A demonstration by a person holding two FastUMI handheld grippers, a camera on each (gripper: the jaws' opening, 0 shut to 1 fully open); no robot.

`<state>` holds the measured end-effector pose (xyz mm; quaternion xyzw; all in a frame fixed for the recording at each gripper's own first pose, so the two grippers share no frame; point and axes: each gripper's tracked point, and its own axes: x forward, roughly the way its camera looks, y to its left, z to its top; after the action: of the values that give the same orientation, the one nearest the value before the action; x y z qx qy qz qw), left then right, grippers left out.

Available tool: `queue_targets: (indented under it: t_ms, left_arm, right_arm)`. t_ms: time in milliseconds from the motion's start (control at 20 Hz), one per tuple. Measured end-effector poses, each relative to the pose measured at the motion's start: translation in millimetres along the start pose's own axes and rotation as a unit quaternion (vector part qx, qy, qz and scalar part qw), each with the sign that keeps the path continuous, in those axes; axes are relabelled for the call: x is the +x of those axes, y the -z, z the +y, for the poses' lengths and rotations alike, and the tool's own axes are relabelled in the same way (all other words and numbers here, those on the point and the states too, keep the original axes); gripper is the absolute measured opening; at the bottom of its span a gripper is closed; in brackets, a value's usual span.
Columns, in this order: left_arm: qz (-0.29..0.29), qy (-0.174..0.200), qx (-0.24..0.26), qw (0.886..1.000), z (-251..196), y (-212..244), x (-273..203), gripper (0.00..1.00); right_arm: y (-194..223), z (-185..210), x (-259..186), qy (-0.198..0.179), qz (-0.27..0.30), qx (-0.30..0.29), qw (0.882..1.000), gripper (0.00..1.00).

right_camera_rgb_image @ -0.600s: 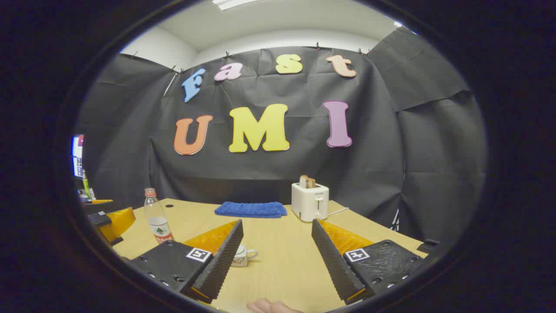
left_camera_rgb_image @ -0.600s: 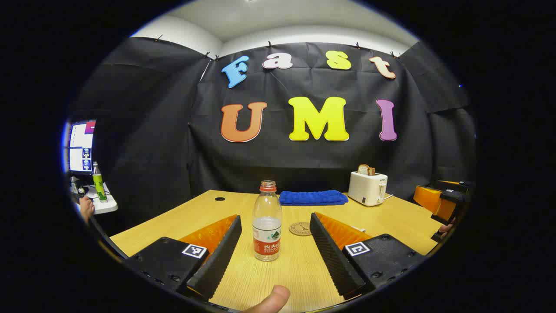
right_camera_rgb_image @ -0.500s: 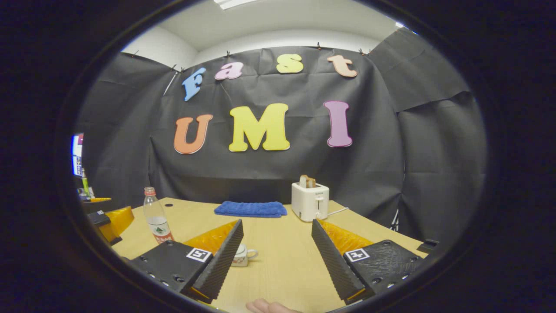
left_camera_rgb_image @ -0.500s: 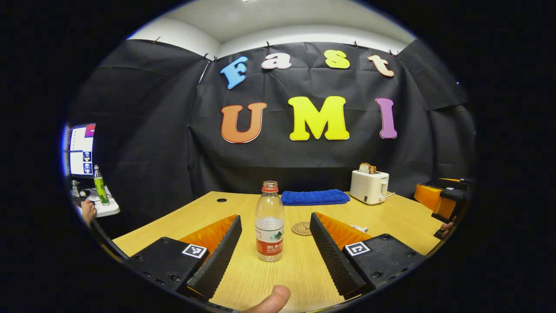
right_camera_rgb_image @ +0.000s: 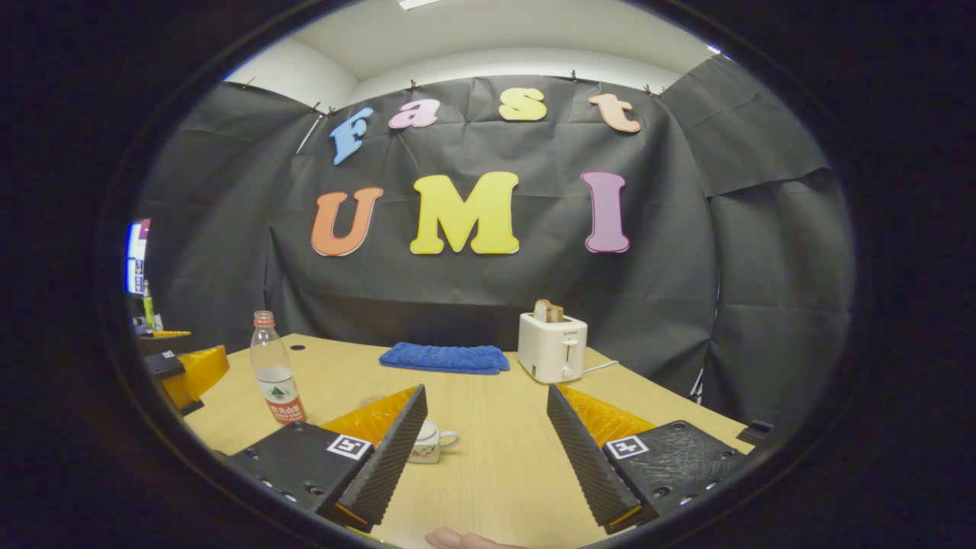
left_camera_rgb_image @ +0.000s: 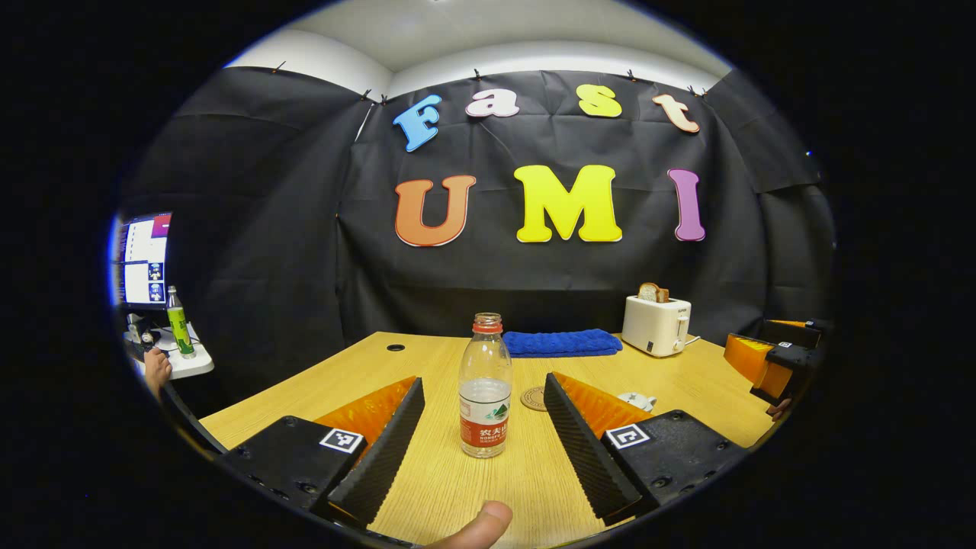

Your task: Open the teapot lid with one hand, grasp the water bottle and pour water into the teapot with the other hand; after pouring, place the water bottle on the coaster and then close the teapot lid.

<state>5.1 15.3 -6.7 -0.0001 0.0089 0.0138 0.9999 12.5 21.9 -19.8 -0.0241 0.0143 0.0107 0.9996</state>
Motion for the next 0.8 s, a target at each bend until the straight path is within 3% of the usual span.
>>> queue_targets:
  t_ms: [600,750,800]
  left_arm:
    - [0.015,-0.017,-0.012,1.000,25.1,15.7,16.0,0.99]
    - [0.017,-0.016,-0.010,1.000,27.5,20.6,20.1,0.99]
    - [0.020,-0.019,-0.008,1.000,29.9,22.5,21.4,1.00]
  right_arm:
    - [72.8,59.7,94.2,-0.039,0.067,-0.017,0.997,0.95]
    - [82.7,79.6,110.4,-0.062,0.082,-0.008,0.995,0.87]
    - [86.2,83.2,113.8,-0.067,0.084,-0.009,0.994,0.78]
